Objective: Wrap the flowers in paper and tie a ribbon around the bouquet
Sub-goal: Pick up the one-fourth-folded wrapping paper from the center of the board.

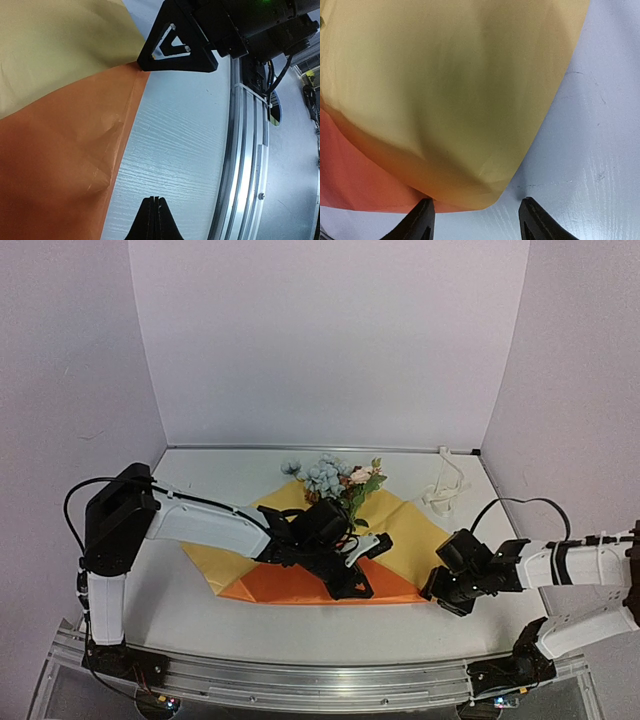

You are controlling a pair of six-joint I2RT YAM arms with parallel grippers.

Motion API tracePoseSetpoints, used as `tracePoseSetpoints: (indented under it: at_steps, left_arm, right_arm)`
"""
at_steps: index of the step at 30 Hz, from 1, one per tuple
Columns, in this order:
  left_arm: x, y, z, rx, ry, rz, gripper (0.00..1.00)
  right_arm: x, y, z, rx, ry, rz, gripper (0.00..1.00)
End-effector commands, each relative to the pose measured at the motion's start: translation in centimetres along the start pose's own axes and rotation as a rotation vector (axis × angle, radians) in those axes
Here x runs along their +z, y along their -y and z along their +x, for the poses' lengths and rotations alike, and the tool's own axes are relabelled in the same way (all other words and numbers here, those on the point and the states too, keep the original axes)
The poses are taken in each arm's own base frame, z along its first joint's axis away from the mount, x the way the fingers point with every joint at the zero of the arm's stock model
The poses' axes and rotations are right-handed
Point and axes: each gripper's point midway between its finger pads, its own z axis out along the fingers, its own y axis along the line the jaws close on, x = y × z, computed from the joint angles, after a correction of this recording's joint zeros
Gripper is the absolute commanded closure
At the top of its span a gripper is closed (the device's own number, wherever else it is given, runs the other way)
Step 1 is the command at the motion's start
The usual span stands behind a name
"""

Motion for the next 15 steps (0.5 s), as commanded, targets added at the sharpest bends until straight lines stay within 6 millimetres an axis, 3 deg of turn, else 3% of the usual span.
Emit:
tracePoseSetpoints:
  at_steps: [1, 8, 15]
  left_arm:
    - [-0.5, 0.4, -0.6, -0.026, 0.041, 0.138, 1.00]
    - [1.9, -0.8, 0.3, -0.032, -0.027, 0.163, 1.00]
    - [3.8, -2.3, 1.4, -0.047, -0.078, 0.134, 1.00]
  right_arm:
    - [0.7, -0.8, -0.4, 0.038, 0.022, -0.046, 0.42]
    - [0.6, -1.3, -0.1, 0.001, 0.008, -0.082, 0.47]
    - [0.7, -0.4, 0.4, 0.022, 0.004, -0.077, 0.45]
